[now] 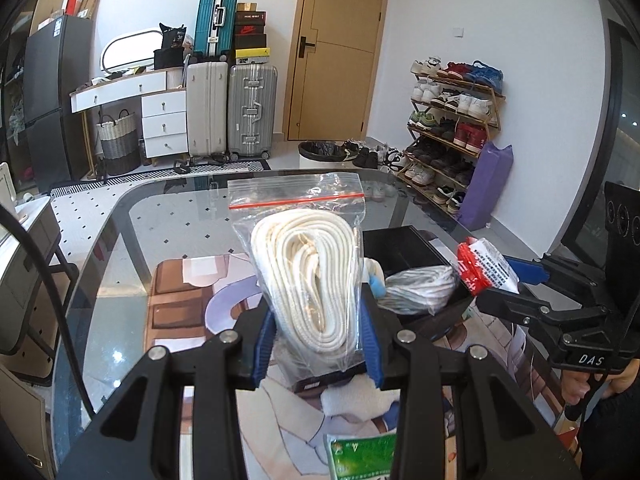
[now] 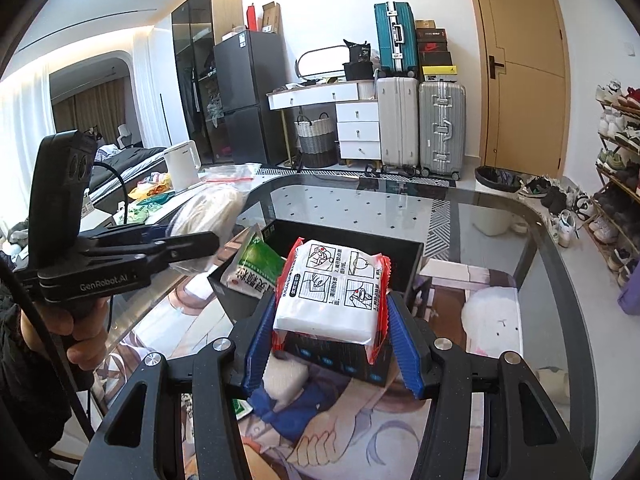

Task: Organize soft objects
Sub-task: 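Carry both items over the black box and open both grippers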

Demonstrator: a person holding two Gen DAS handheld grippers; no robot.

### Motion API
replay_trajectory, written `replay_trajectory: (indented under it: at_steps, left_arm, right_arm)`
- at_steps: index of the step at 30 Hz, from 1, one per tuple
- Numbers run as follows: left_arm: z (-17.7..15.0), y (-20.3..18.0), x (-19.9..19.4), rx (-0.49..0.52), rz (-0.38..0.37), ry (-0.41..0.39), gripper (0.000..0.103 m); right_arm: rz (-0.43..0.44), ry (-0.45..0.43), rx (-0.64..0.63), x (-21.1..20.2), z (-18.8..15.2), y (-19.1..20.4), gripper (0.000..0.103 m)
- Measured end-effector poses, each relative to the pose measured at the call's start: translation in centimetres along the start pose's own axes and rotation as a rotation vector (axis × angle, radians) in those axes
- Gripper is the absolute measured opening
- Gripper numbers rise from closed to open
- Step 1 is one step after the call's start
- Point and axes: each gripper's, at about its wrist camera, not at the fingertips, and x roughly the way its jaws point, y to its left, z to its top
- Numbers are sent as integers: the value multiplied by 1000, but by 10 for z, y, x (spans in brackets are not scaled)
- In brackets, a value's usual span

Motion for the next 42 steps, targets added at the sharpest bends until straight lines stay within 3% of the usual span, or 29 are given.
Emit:
replay_trajectory:
  at_steps: [24,42]
  left_arm:
    - [13,-20,52,49,8,62,36]
    - [7,-21,73,66,8,98,37]
  right_arm:
    - [-35,72,-28,58,33,-22,54]
    - [-78,114,-64,98,32,-30,55]
